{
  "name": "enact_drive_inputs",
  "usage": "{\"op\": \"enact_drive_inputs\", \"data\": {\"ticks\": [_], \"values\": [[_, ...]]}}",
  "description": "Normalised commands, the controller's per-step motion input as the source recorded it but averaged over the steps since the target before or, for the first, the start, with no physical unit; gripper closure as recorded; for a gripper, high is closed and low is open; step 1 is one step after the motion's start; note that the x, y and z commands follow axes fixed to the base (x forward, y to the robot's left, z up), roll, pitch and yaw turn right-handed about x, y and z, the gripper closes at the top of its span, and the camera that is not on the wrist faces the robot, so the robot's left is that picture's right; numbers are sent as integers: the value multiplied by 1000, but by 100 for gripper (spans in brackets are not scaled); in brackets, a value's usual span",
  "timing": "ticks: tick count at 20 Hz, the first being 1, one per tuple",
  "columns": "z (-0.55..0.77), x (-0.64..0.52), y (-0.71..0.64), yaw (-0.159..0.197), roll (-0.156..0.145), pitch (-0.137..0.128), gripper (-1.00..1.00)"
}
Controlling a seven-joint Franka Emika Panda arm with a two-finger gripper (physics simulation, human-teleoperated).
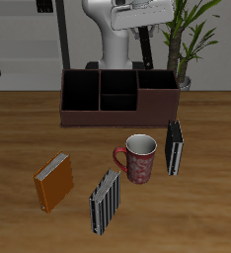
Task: Place the black book into the back desk caddy's right compartment
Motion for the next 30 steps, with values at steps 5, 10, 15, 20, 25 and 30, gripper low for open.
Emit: {"op": "enact_drive_inputs", "data": {"ticks": [5, 10, 15, 20, 25, 30], "values": [[-104, 64, 103, -17, 21, 27, 100], [-164, 63, 47, -17, 13, 26, 100], [-258, 109, -30, -15, 0, 43, 100], [-305, 38, 87, -4, 17, 50, 100], [-244, -22, 121, -10, 28, 36, 100], [-271, 15, 75, 0, 14, 43, 100]]}}
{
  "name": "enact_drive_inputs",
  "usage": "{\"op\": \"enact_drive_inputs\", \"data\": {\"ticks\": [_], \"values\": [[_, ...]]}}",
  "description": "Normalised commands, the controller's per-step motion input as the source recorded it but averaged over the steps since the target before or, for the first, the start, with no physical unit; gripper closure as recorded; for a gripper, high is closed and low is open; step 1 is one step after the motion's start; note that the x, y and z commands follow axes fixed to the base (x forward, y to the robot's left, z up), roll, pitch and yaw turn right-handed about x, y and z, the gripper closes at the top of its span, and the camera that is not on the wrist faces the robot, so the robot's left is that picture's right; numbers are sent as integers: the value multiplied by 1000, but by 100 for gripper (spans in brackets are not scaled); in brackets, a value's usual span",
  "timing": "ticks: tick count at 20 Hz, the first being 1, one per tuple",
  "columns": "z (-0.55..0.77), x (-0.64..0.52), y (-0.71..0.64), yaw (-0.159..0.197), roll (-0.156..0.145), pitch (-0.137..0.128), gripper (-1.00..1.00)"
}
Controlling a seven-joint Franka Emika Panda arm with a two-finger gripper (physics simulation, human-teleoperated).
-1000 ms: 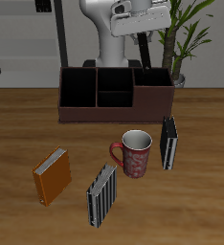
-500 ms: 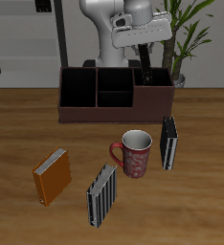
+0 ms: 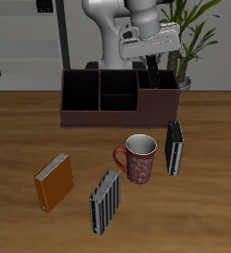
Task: Place the black book into the back desk caddy's right compartment
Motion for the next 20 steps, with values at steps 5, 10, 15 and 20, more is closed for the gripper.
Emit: {"op": "enact_drive_inputs", "data": {"ticks": [5, 10, 15, 20], "values": [[-227, 34, 46, -5, 10, 36, 100], [-211, 25, 1, 7, -7, 22, 100], [-234, 89, -1, -16, -9, 42, 100], [-216, 39, 22, -28, 9, 57, 100]]}}
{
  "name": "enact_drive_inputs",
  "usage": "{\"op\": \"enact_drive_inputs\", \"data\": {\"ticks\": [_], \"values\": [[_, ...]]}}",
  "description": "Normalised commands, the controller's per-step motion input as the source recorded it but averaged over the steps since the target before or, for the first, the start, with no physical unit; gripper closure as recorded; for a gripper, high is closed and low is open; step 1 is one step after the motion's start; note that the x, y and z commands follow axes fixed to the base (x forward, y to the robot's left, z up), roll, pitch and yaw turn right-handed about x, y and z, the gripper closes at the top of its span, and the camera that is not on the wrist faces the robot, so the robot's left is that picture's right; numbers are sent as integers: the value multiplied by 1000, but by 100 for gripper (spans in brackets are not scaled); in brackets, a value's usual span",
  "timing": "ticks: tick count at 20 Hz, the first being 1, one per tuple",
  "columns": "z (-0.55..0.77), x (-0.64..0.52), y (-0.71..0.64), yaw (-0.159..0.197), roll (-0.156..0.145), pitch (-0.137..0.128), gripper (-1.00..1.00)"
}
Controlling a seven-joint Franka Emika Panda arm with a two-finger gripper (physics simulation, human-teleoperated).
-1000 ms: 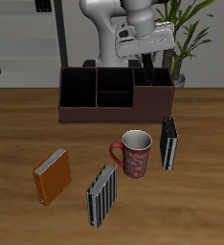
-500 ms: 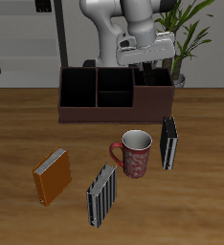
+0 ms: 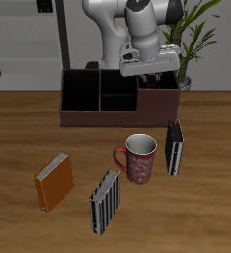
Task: Place the black book into the back desk caddy's right compartment
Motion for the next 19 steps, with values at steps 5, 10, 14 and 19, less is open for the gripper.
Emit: {"op": "enact_drive_inputs", "data": {"ticks": [5, 10, 14, 19], "values": [[-111, 66, 0, -28, 46, 62, -100], [56, 4, -61, -5, 7, -6, -100], [124, 142, -260, -19, -30, -10, -100], [155, 229, -589, 39, -103, -38, -100]]}}
